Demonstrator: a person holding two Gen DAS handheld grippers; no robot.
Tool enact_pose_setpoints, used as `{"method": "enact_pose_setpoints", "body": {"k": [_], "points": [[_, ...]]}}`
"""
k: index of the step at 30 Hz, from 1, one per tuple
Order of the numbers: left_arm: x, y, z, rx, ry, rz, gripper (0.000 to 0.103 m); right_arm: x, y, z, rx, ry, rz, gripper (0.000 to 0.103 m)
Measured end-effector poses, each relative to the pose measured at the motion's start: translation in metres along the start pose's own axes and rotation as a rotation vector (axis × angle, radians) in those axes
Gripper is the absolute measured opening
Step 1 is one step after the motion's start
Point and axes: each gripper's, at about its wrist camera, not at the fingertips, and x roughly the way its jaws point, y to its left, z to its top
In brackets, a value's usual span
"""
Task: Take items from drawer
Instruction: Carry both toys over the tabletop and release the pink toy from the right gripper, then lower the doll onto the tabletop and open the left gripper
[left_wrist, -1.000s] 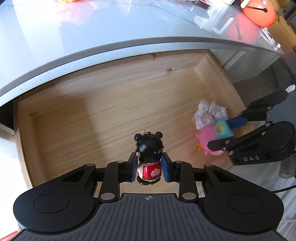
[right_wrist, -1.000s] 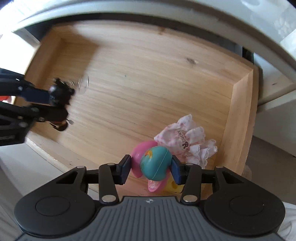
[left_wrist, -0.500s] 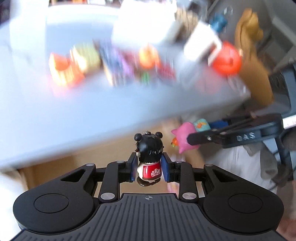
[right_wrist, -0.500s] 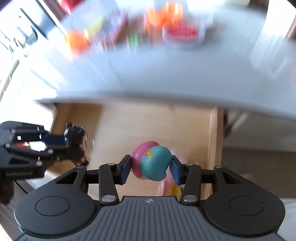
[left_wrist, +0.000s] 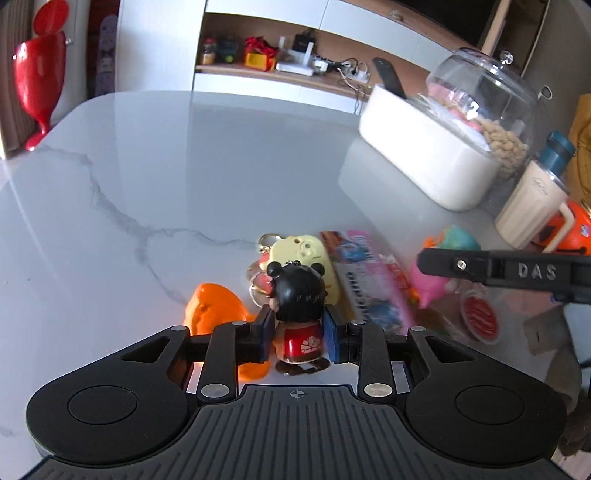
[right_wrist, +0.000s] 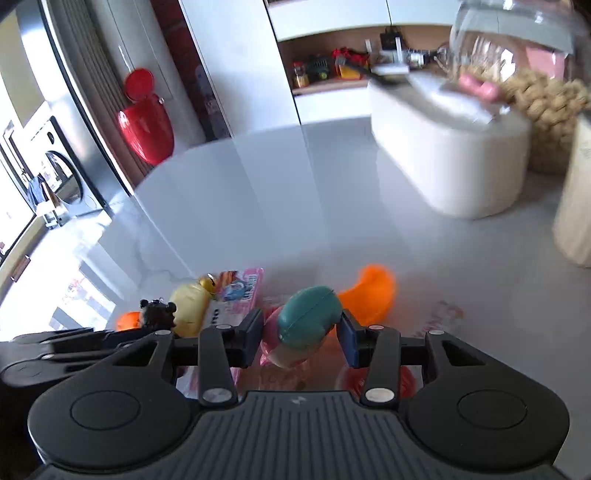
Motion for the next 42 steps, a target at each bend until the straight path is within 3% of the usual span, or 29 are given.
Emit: {"method": "enact_pose_setpoints", "body": {"k": [3,10,15,19,26,30,37,42], "points": [[0.005,0.005,-0.001,0.003,-0.002,0.04,0.032,0.018,0.003,0.002,0.002,0.006,-0.017,0.042],[0.002,0.006,0.002,0.0,0.003,0.038,0.031,0.025,0.004,-0.007,0.019,0.074,-0.028,0.044],[-0.012,-0.002,0.002,0.028,-0.027,0.034,0.032,-0.01,0.007,-0.002,0.015,0.013,-0.023,0.055],[-0.021,-0.011,-0.001,0.059,-0.033,0.023,0.032,-0.038,0.013,-0.001,-0.003,-0.013,-0.003,0.058],[-0.044,-0.028,-0.008,0.115,-0.07,-0.026,0.032,-0.064,0.019,-0.027,-0.042,0.034,-0.045,0.059],[-0.059,-0.04,-0.015,0.147,-0.09,-0.092,0.032,-0.071,0.02,-0.048,-0.062,0.074,-0.067,0.059],[-0.064,-0.067,-0.048,0.232,-0.013,-0.207,0.032,-0.08,0.012,-0.076,-0.076,0.131,-0.059,0.059],[-0.054,-0.089,-0.081,0.336,0.103,-0.282,0.032,-0.092,-0.004,-0.114,-0.084,0.184,-0.049,0.059]]}}
